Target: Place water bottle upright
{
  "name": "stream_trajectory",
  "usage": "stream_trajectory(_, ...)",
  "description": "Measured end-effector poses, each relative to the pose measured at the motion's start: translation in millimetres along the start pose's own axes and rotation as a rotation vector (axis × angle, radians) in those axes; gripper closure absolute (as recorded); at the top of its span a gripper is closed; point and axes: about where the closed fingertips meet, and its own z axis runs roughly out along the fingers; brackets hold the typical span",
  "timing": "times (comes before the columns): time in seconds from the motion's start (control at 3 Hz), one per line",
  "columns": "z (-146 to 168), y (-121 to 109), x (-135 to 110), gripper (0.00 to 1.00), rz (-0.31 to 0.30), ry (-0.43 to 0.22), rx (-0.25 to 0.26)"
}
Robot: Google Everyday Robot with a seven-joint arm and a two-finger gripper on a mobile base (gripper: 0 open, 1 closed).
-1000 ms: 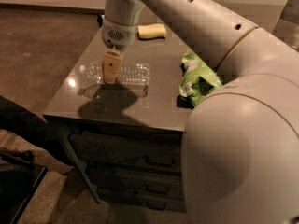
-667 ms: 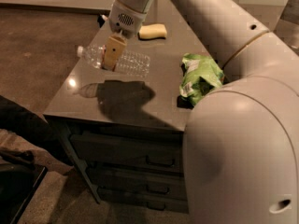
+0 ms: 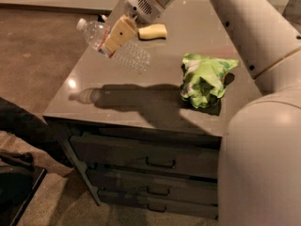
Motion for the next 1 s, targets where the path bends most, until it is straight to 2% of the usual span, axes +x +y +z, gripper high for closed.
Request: stream_trajectory(1.0,-37.0,-26.8,13.9,1.00,0.302,-0.375,0.232)
